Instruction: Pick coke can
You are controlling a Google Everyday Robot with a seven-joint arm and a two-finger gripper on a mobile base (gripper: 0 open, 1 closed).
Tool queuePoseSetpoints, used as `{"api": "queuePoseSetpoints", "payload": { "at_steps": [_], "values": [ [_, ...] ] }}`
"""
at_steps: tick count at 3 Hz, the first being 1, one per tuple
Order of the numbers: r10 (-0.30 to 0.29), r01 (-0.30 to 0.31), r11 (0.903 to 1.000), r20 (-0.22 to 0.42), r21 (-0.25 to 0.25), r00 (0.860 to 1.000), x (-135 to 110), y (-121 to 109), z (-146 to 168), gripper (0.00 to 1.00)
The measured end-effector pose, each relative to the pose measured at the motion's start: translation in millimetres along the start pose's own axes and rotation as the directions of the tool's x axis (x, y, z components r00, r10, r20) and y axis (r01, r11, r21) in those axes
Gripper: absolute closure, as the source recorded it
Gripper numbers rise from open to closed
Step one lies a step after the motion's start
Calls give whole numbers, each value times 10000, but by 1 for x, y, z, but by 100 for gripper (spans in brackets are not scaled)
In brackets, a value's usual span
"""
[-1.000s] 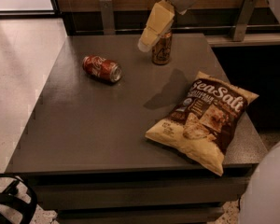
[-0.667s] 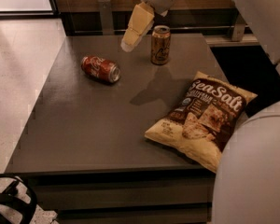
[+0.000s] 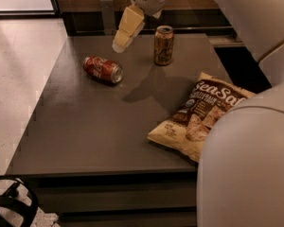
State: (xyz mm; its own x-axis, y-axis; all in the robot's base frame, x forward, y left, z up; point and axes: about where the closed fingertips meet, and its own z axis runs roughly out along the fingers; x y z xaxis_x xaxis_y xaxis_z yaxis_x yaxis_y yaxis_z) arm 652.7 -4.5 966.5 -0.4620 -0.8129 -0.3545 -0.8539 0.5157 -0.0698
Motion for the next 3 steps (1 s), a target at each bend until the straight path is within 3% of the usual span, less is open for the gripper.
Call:
{"api": "queuePoseSetpoints", "payload": {
  "at_steps": [2,3],
  "values": [
    [135,-155,9995,-724,-266,9973,-34,15,46,0],
    [-142,85,9984,-1018,-562,9947,-49,28,69,0]
  ]
}}
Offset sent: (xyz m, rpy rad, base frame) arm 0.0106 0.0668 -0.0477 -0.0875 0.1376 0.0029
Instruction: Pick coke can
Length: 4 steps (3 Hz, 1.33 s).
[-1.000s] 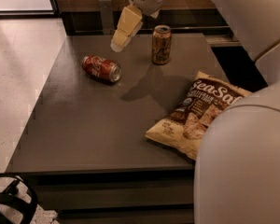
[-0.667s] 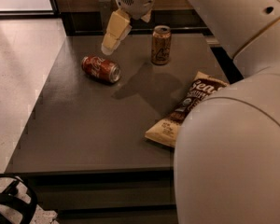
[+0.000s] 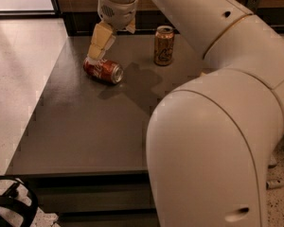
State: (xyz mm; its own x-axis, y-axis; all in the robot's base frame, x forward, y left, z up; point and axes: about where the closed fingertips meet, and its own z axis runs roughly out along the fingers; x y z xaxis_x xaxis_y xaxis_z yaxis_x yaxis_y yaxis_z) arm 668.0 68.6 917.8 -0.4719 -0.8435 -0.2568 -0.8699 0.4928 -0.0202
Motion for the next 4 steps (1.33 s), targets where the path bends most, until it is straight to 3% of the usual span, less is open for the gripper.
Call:
{"api": "queuePoseSetpoints", "payload": {
  "at_steps": [2,4],
  "values": [
    [-441,418,9978,-447,-510,9980,-23,17,36,0],
    [186,-230,9992,-1284,-333,9916,-20,12,60,0]
  ]
}}
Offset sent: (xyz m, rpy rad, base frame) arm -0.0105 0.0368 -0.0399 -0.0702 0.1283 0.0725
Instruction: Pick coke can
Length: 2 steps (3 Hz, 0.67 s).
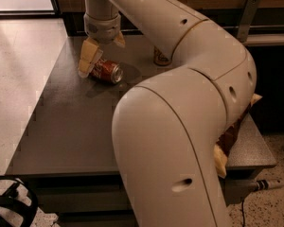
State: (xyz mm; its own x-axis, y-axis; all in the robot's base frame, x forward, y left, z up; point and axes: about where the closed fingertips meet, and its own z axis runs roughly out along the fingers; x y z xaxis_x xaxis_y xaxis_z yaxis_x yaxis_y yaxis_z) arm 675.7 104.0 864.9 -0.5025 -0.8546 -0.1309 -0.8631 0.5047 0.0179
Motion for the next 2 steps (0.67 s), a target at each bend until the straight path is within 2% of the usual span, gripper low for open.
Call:
{"api": "queuePoseSetpoints", "payload": {
  "at_steps": [2],
  "values": [
    [126,-131,9998,-388,-123,9992,-6,2,20,0]
  ]
}}
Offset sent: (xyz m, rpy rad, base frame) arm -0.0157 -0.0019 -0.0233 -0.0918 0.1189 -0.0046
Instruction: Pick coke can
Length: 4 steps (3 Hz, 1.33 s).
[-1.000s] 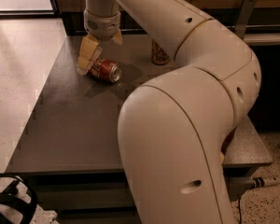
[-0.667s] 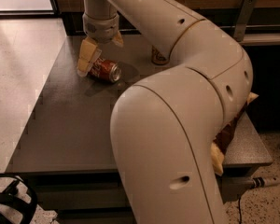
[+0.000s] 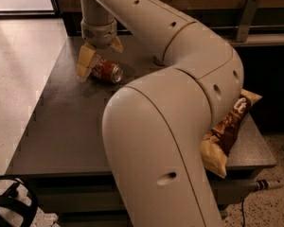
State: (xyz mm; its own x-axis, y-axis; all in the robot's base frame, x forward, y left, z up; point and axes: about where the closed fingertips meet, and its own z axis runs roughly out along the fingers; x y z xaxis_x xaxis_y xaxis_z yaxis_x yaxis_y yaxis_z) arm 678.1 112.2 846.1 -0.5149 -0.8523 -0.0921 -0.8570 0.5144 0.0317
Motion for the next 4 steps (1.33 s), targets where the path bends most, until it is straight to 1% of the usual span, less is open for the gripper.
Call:
{"api": "queuePoseSetpoints", "payload": {
  "at_steps": [1,2,4],
  "values": [
    [-11,9,9999,-168,-103,9999,-2,2,9,0],
    [-12,8,9999,-383,-119,9993,-5,4,18,18],
    [-23,23,10000,40,13,10000,-18,0,25,65]
  ]
}}
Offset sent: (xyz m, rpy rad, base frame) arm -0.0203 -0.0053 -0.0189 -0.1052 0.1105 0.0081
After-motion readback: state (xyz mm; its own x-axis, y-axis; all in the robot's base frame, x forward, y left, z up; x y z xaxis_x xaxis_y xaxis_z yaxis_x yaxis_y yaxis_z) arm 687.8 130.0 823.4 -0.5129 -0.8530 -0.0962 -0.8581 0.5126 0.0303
